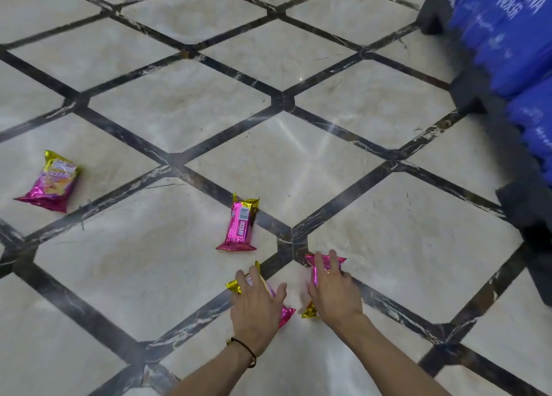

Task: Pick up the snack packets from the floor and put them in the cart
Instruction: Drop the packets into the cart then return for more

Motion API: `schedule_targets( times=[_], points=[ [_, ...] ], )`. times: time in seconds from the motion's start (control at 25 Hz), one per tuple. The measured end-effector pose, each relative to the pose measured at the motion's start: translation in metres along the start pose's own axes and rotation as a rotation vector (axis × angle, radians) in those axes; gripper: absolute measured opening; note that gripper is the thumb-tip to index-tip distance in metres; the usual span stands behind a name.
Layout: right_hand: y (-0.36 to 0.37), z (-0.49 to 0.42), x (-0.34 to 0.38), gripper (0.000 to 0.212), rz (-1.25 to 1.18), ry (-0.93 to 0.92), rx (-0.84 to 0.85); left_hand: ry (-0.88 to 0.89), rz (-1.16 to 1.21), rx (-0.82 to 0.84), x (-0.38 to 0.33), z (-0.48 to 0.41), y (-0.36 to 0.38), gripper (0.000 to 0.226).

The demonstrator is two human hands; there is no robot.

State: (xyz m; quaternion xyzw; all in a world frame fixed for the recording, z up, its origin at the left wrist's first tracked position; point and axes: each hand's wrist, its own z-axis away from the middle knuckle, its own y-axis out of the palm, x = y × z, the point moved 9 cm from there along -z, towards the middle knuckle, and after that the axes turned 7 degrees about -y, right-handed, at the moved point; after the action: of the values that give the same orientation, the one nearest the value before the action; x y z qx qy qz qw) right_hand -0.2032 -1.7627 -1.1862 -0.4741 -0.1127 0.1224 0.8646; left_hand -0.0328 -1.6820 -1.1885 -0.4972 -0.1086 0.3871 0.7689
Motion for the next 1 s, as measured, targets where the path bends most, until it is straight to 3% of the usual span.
schedule_targets(
  times=[0.2, 0.44, 0.6, 0.84, 1.0],
  points=[
    [0.002, -0.005, 0.002, 0.064, -0.022, -0.013, -0.040, -0.022, 0.103, 0.007, -0.001, -0.008, 0.006, 0.039],
    [-0.042, 0.025, -0.005, 0.057, -0.026, -0.012, -0.114, 0.056, 0.096, -0.036, -0.003, -0.002, -0.034, 0.036],
    [-0.098, 0.058, 0.004, 0.059, -0.053, -0.045, -0.104, 0.123, 0.117, -0.029, -0.027, 0.025, -0.108, 0.051],
    [-0.232, 0.124, 0.024, 0.058, -0.075, -0.064, -0.152, 0.316, 0.091, -0.117, -0.092, 0.097, -0.262, 0.041],
    [-0.353, 0.181, 0.032, 0.056, -0.057, -0.081, -0.240, 0.350, 0.032, -0.197, -0.131, 0.151, -0.381, 0.041]
  ],
)
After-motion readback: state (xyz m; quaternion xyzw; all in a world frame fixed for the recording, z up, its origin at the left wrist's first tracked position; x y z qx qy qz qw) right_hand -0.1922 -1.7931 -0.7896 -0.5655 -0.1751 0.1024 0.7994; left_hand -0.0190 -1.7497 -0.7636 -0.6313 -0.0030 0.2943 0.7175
